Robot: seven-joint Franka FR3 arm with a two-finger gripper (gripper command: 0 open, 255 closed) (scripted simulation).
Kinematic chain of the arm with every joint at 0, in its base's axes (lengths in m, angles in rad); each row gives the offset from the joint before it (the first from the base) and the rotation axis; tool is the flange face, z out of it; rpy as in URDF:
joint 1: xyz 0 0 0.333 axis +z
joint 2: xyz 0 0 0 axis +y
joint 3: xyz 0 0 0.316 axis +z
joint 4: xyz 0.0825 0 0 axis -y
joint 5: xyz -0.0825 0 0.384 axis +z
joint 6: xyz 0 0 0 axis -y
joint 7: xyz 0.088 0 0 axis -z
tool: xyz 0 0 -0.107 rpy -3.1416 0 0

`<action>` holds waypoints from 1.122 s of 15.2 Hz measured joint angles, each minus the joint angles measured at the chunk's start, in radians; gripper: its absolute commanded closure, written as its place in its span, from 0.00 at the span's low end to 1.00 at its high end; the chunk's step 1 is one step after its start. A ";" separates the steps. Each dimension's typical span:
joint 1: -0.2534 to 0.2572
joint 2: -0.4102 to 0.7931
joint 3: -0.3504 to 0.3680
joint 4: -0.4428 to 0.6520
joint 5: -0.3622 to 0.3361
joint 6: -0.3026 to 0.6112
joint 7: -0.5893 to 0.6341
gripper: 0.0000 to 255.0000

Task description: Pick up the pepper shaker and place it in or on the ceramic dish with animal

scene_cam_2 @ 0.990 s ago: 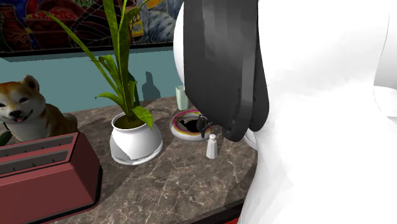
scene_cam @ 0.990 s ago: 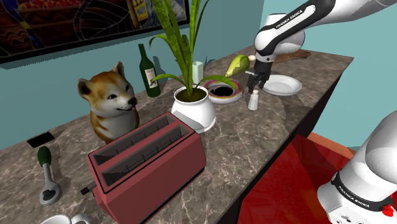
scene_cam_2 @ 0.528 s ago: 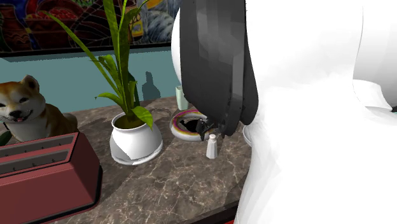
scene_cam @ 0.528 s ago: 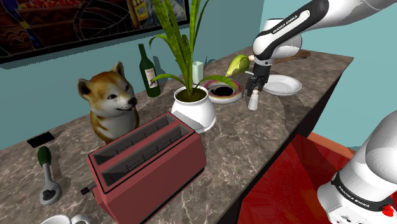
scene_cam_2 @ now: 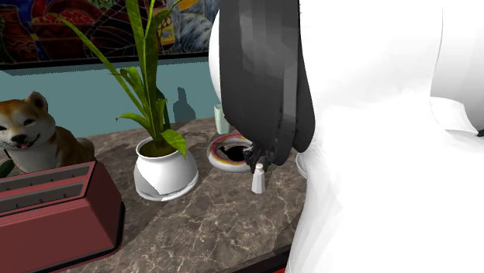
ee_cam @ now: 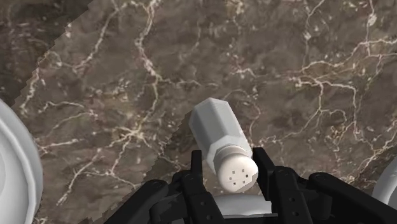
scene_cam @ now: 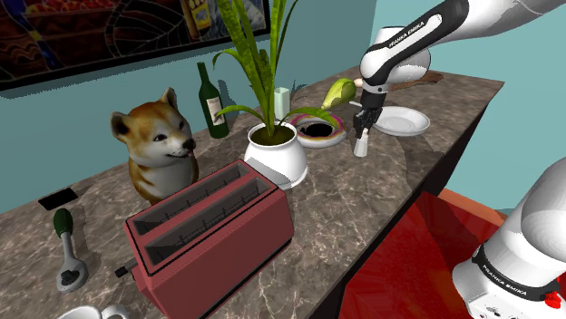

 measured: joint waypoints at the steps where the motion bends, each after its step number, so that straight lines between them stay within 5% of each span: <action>1: 0.000 0.000 0.000 0.000 0.000 0.000 0.000 1.00; 17: -0.003 -0.072 0.003 0.075 -0.035 -0.143 0.034 1.00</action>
